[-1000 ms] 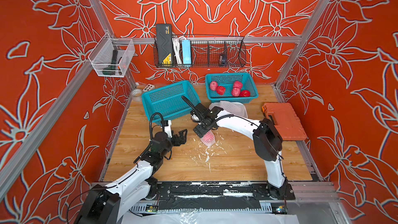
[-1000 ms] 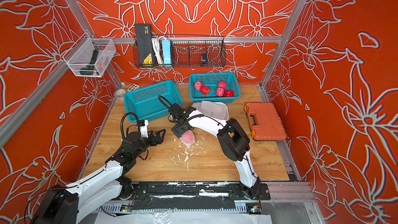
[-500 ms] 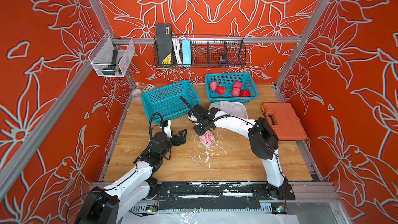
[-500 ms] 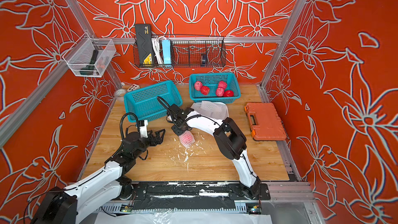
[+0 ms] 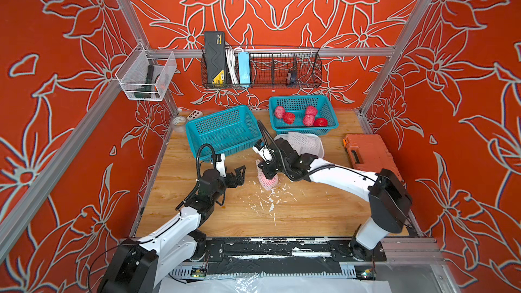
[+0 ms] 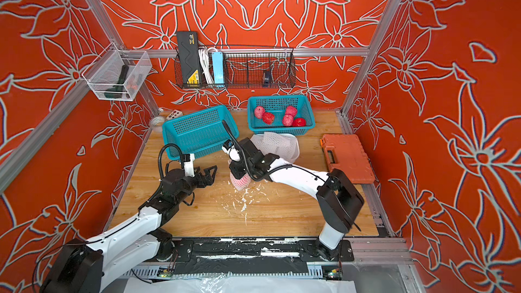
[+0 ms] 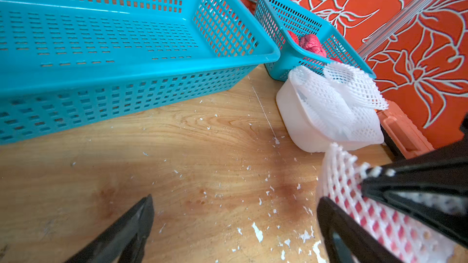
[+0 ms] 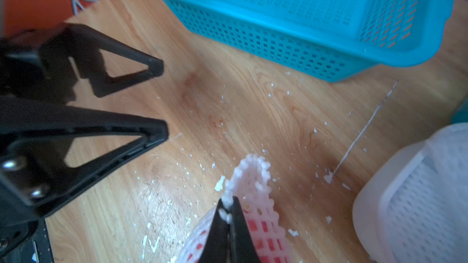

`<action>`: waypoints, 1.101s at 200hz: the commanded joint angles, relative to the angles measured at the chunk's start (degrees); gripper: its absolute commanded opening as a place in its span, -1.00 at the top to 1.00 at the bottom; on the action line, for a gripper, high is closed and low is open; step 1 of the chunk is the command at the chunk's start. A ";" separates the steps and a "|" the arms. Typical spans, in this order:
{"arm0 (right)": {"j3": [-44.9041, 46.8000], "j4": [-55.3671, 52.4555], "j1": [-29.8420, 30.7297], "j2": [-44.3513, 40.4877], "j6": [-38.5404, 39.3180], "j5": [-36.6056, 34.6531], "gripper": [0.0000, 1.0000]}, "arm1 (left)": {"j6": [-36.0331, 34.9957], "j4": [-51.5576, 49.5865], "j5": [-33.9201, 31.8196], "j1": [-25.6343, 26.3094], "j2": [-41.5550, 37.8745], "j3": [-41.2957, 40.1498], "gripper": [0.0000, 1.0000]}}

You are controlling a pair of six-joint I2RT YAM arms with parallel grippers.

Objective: Remove foam nets from apples
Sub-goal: Remove the foam net from the apple.

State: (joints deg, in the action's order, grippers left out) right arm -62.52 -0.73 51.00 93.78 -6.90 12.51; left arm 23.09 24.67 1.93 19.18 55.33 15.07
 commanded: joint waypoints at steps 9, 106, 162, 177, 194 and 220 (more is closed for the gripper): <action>12.80 35.53 -0.91 0.15 -0.40 5.39 1.00 | -3.45 6.21 3.73 -0.02 4.42 1.18 -0.96; 26.14 60.29 -2.44 -0.62 0.65 1.15 1.00 | -7.23 8.44 5.56 0.24 6.45 1.83 -0.84; 24.87 46.43 1.59 -6.42 6.46 -9.09 1.00 | -6.84 9.12 5.91 0.51 8.53 2.59 -0.83; 25.25 50.07 -3.11 -5.34 -1.22 0.96 1.00 | -6.63 9.69 5.92 0.51 9.47 2.77 -0.82; 24.85 49.06 -0.98 -4.46 2.61 -3.62 1.00 | -6.31 10.39 6.12 0.60 10.32 2.86 -0.81; 25.55 54.86 -3.90 -2.06 -2.73 0.48 1.00 | -6.81 10.49 6.09 0.86 11.09 3.19 -0.81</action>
State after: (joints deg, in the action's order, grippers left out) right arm -36.91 50.22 48.66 89.56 -7.49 10.52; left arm 16.71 32.91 7.42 19.57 65.73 16.51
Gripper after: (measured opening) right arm 0.050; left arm 0.907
